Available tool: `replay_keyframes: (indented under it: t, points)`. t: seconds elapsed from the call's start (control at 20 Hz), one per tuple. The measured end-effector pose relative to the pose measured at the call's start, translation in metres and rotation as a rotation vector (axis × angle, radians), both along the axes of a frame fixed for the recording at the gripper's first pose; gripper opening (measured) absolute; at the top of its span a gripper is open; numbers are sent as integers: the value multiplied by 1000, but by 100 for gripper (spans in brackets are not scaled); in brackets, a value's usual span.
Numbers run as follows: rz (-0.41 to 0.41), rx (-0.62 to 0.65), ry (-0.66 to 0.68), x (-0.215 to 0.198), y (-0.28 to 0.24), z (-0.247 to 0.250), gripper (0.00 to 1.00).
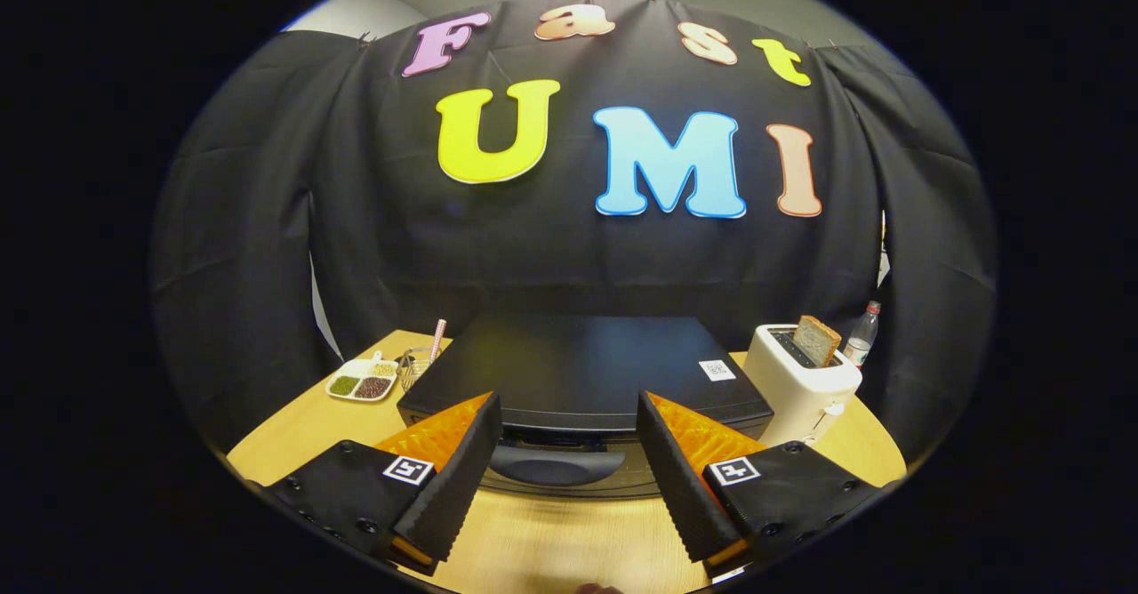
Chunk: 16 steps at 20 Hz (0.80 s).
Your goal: Open the toaster oven, put the food inside, and close the toaster oven door.
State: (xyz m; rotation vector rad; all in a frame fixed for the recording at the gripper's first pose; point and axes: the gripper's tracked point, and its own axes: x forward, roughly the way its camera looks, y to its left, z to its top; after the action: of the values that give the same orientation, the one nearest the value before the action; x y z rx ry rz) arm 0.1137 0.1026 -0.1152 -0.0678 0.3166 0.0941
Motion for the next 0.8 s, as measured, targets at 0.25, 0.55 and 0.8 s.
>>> replay_keyframes:
  t: [0.25, 0.55, 0.8]
  points:
    - [13, -41, 61, 14, 1, -30, 97]
    - [8, -34, 93, 23, 1, -49, 97]
    - [-5, 1, 122, 21, 0, -52, 97]
